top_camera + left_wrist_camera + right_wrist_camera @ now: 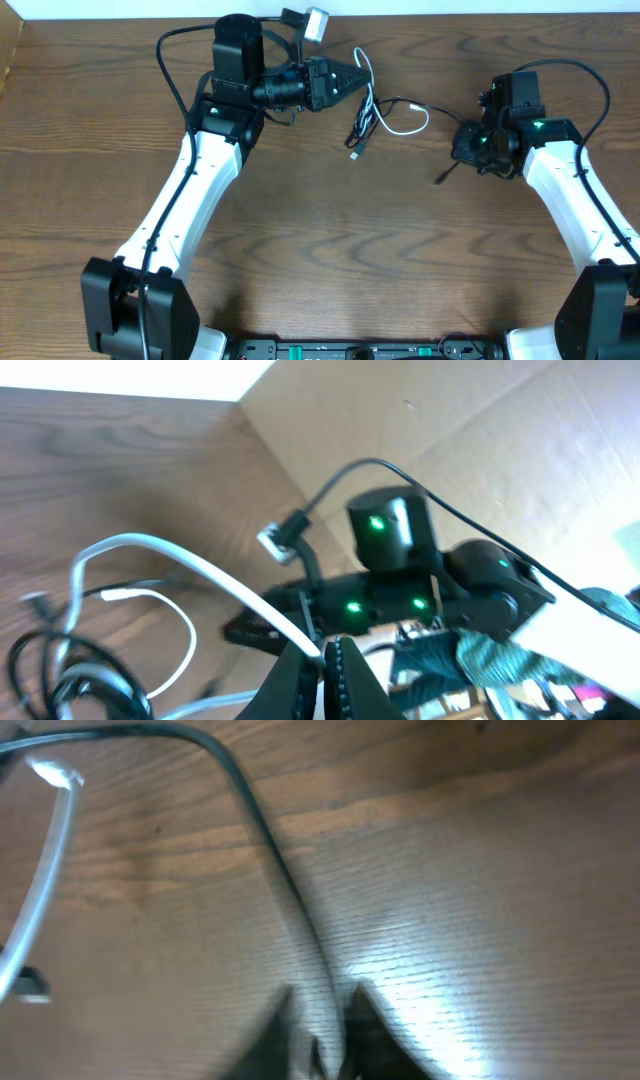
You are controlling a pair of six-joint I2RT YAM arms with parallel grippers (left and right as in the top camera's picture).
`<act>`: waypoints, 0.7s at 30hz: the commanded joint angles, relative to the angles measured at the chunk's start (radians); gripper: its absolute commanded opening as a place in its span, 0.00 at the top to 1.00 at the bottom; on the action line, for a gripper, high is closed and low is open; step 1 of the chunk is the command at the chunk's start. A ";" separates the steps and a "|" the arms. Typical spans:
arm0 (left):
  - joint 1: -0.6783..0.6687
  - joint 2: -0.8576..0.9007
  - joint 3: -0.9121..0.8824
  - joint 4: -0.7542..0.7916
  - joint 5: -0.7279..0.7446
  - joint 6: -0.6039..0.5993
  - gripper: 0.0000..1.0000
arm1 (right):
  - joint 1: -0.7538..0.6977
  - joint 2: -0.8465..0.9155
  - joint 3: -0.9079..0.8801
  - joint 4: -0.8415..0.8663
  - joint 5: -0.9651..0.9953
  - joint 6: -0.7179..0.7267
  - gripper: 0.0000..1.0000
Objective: Untangle cables
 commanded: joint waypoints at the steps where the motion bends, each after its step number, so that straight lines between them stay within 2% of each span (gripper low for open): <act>1: -0.011 -0.011 0.024 -0.018 0.075 -0.009 0.93 | -0.003 -0.023 -0.003 0.011 -0.125 -0.145 0.42; 5: -0.018 -0.010 0.024 -0.026 0.076 -0.009 0.93 | -0.004 -0.041 0.034 0.018 -0.386 -0.316 0.26; 8: -0.019 -0.010 0.024 -0.026 0.087 -0.009 0.92 | -0.002 -0.076 0.080 0.022 -0.543 -0.439 0.18; 10: -0.019 -0.010 0.024 -0.026 0.086 -0.009 0.92 | 0.006 -0.108 0.094 0.055 -0.585 -0.454 0.15; 15: -0.019 -0.010 0.024 -0.026 0.085 -0.043 0.92 | 0.060 -0.151 0.094 0.206 -0.604 -0.452 0.15; 21: -0.019 -0.010 0.024 -0.026 0.035 -0.199 0.92 | 0.140 -0.146 0.093 0.270 -0.613 -0.448 0.27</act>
